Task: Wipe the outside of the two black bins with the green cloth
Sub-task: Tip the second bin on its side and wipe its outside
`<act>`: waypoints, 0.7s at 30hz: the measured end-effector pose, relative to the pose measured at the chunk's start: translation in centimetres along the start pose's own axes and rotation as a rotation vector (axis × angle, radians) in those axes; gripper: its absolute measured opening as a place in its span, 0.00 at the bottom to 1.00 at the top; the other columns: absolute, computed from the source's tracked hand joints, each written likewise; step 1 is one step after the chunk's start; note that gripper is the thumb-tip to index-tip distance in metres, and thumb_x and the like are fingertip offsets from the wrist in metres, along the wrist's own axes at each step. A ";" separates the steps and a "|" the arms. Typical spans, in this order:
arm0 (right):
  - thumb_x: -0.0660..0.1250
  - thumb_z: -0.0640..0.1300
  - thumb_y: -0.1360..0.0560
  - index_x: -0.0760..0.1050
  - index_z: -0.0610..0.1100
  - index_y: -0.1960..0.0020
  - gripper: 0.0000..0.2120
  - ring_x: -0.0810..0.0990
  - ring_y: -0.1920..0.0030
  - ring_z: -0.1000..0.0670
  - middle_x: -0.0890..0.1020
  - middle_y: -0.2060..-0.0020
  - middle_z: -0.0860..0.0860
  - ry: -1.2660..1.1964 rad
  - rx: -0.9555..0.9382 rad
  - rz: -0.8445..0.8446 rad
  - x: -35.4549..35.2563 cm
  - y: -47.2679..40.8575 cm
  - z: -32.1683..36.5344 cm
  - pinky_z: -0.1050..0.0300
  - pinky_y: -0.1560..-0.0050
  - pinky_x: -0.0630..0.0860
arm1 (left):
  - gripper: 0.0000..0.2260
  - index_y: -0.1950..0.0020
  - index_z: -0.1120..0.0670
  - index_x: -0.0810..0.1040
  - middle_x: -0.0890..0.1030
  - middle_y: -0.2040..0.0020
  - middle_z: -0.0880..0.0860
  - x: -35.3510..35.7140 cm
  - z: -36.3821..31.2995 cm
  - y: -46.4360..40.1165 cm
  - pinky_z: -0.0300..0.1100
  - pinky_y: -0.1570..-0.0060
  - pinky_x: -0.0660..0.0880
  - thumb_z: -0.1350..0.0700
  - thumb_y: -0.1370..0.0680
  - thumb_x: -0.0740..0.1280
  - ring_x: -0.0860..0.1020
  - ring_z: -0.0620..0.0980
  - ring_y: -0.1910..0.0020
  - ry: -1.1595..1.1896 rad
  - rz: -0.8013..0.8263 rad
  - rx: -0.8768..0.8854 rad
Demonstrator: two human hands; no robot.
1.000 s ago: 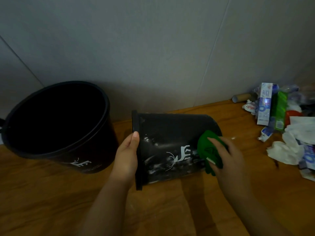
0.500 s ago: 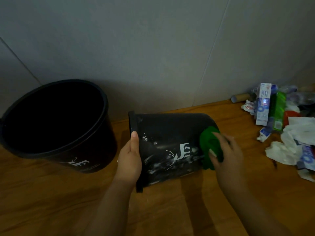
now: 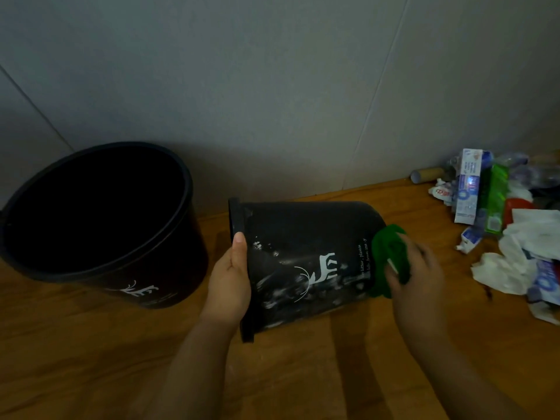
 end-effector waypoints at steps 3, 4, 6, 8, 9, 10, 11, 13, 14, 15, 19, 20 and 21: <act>0.72 0.33 0.31 0.68 0.44 0.29 0.32 0.71 0.34 0.42 0.71 0.34 0.44 0.033 -0.019 -0.005 0.3 0.7 0.7 0.40 0.40 0.76 | 0.24 0.45 0.49 0.82 0.86 0.53 0.47 0.1 0.1 -0.1 0.36 0.54 0.76 0.39 0.17 0.49 0.83 0.43 0.51 0.006 -0.012 0.007; 0.73 0.34 0.32 0.69 0.46 0.30 0.33 0.70 0.34 0.42 0.70 0.33 0.44 0.060 -0.068 0.027 0.7 1.5 1.4 0.42 0.39 0.76 | 0.24 0.45 0.49 0.82 0.86 0.53 0.48 0.0 0.1 -0.2 0.35 0.56 0.76 0.39 0.17 0.50 0.83 0.42 0.52 0.010 -0.012 0.006; 0.75 0.35 0.35 0.69 0.48 0.30 0.35 0.70 0.33 0.43 0.70 0.32 0.45 0.120 -0.216 0.106 1.5 3.0 2.7 0.45 0.39 0.75 | 0.24 0.46 0.49 0.82 0.86 0.53 0.48 0.0 0.0 -0.3 0.34 0.58 0.75 0.39 0.17 0.50 0.83 0.42 0.53 0.008 -0.003 0.002; 0.74 0.36 0.34 0.68 0.49 0.30 0.35 0.70 0.33 0.44 0.70 0.32 0.47 0.140 -0.236 0.114 1.2 2.2 2.3 0.45 0.38 0.75 | 0.25 0.46 0.51 0.82 0.86 0.53 0.50 -0.1 0.0 -0.4 0.34 0.58 0.74 0.39 0.17 0.50 0.83 0.44 0.52 0.002 -0.007 0.005; 0.73 0.36 0.32 0.67 0.50 0.29 0.34 0.69 0.33 0.44 0.69 0.32 0.47 0.115 -0.156 0.089 0.7 1.4 1.3 0.44 0.38 0.75 | 0.25 0.45 0.52 0.82 0.85 0.52 0.50 -0.1 0.0 -0.3 0.34 0.58 0.74 0.39 0.17 0.50 0.83 0.44 0.52 0.000 -0.011 0.008; 0.71 0.36 0.30 0.67 0.49 0.28 0.32 0.69 0.33 0.44 0.70 0.32 0.47 0.075 -0.059 0.056 0.2 0.6 0.3 0.42 0.39 0.76 | 0.25 0.44 0.52 0.82 0.85 0.52 0.50 -0.1 0.0 -0.3 0.33 0.58 0.74 0.40 0.17 0.49 0.83 0.44 0.51 -0.002 -0.012 0.009; 0.71 0.36 0.29 0.66 0.48 0.28 0.31 0.70 0.33 0.44 0.70 0.33 0.47 0.036 0.010 0.024 -0.2 0.2 -0.5 0.41 0.40 0.76 | 0.25 0.44 0.52 0.82 0.85 0.51 0.50 0.0 0.1 -0.2 0.33 0.58 0.74 0.40 0.17 0.49 0.83 0.44 0.51 0.000 -0.007 0.009; 0.71 0.35 0.29 0.67 0.48 0.28 0.32 0.70 0.33 0.44 0.69 0.33 0.46 0.030 0.045 0.006 -0.2 0.7 -0.6 0.41 0.40 0.77 | 0.25 0.44 0.51 0.81 0.85 0.51 0.50 0.1 0.1 0.0 0.33 0.58 0.74 0.39 0.17 0.49 0.83 0.43 0.51 0.005 0.006 0.013; 0.72 0.35 0.30 0.67 0.48 0.28 0.33 0.69 0.32 0.45 0.68 0.32 0.47 0.028 0.025 0.025 0.2 1.4 -0.1 0.42 0.40 0.77 | 0.25 0.44 0.51 0.81 0.85 0.51 0.50 0.1 0.1 0.0 0.33 0.57 0.74 0.39 0.17 0.48 0.83 0.43 0.51 0.001 0.013 0.018; 0.73 0.34 0.31 0.67 0.49 0.29 0.34 0.67 0.32 0.48 0.67 0.31 0.48 0.015 -0.021 0.061 0.7 2.3 0.6 0.44 0.39 0.76 | 0.26 0.44 0.51 0.81 0.85 0.51 0.50 0.1 0.0 -0.1 0.33 0.57 0.74 0.39 0.17 0.48 0.83 0.44 0.51 -0.004 0.016 0.021; 0.73 0.37 0.35 0.69 0.50 0.31 0.34 0.66 0.33 0.51 0.69 0.32 0.49 0.064 -0.299 0.133 1.6 3.3 2.8 0.50 0.38 0.72 | 0.25 0.44 0.51 0.81 0.85 0.52 0.50 0.0 0.0 -0.2 0.33 0.58 0.73 0.39 0.17 0.49 0.83 0.43 0.51 0.008 0.013 0.018; 0.72 0.37 0.33 0.68 0.50 0.30 0.33 0.67 0.32 0.48 0.69 0.32 0.48 0.060 -0.229 0.113 1.3 2.5 2.1 0.48 0.37 0.73 | 0.25 0.44 0.51 0.81 0.85 0.52 0.50 0.0 0.1 -0.2 0.33 0.58 0.74 0.39 0.17 0.49 0.83 0.43 0.52 0.007 0.012 0.020; 0.71 0.36 0.31 0.68 0.50 0.29 0.32 0.68 0.32 0.46 0.69 0.32 0.48 0.019 -0.114 0.082 0.9 1.7 1.3 0.45 0.37 0.74 | 0.25 0.43 0.51 0.81 0.85 0.52 0.49 0.0 0.2 -0.2 0.32 0.58 0.74 0.39 0.17 0.49 0.83 0.42 0.52 0.008 0.015 0.021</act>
Point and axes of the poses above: each hand's wrist, its own y-axis away from the middle knuckle, its own x-axis out of the palm, z = x × y, the point moved 5 cm from there along -y, towards the middle knuckle
